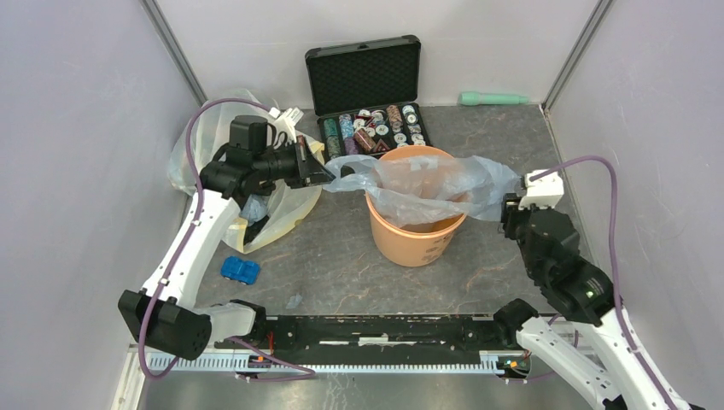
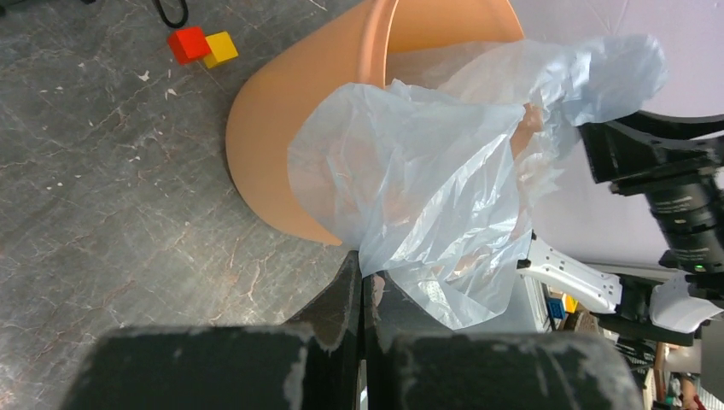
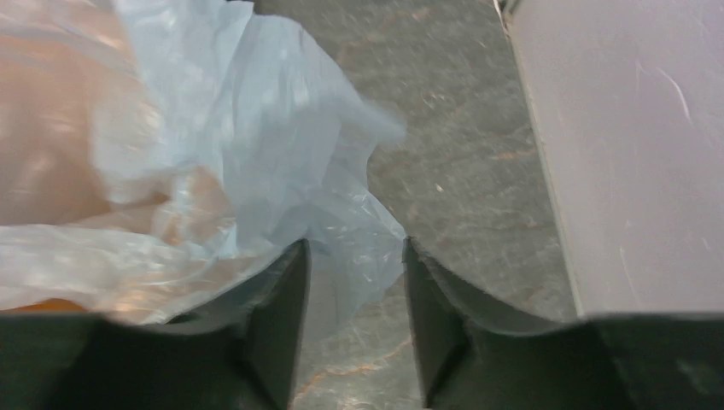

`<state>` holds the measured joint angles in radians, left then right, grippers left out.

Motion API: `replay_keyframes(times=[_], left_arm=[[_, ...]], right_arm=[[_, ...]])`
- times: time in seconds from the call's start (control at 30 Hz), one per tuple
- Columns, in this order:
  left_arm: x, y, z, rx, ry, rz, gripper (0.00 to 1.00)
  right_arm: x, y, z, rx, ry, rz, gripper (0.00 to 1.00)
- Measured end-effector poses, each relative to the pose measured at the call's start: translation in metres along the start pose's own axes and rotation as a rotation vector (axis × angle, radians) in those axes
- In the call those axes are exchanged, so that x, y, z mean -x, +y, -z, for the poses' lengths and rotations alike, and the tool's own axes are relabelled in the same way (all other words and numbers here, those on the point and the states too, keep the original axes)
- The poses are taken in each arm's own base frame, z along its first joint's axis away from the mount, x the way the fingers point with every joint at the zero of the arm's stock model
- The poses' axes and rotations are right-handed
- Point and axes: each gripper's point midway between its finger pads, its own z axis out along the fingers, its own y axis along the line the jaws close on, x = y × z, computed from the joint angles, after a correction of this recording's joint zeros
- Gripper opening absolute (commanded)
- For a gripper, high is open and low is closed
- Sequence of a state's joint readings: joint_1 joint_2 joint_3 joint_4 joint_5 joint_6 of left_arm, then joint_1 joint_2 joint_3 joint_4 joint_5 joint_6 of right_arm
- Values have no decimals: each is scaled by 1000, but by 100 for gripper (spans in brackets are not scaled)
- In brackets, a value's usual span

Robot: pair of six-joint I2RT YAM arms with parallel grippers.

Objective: Put the trash bags into the trash bin

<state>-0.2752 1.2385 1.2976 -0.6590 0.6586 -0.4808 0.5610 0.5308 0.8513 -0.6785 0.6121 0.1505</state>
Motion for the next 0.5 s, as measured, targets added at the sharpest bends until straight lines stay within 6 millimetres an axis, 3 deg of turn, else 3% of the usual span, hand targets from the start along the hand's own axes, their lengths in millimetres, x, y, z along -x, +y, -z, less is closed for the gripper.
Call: replay_keyframes(times=[0.17,0.37,0.5], left_arm=[[-3,-5,0,-32,12,-3,2],[-1,-11,2,-58,7,-16,2],[1,-13,3,-62,1,-22,2]], right_arm=[[54,1,31,120,-137,-37,85],[110,8,63,251,-258,-40,97],[133,24,58,305,-241,-5,98]])
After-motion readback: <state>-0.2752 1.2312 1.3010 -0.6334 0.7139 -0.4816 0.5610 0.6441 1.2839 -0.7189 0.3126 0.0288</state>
